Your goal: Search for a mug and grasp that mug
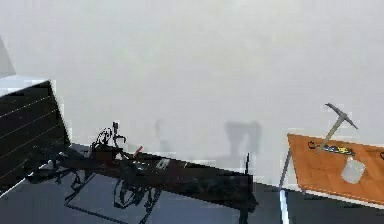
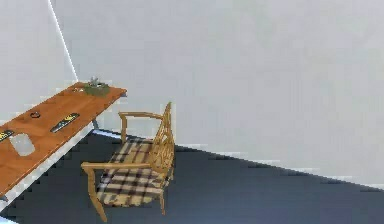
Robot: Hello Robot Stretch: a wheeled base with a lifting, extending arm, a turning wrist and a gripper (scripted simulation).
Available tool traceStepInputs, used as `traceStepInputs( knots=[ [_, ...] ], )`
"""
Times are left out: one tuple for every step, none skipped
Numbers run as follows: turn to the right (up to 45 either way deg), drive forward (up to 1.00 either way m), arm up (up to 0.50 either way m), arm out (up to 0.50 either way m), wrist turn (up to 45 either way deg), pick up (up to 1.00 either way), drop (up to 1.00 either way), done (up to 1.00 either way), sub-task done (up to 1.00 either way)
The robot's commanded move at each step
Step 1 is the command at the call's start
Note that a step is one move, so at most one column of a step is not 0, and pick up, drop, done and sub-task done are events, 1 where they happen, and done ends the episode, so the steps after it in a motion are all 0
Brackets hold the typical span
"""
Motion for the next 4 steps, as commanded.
traceStepInputs(
  knots=[
    [-42.0, 0.0, 0.0, 0.0, 0.0, 0.0, 0.0, 0.0, 0.0],
    [-3.0, 0.0, 0.0, 0.0, 0.0, 0.0, 0.0, 0.0, 0.0],
    [45.0, 0.0, 0.0, 0.0, 0.0, 0.0, 0.0, 0.0, 0.0],
    [45.0, 0.0, 0.0, 0.0, 0.0, 0.0, 0.0, 0.0, 0.0]
  ],
)
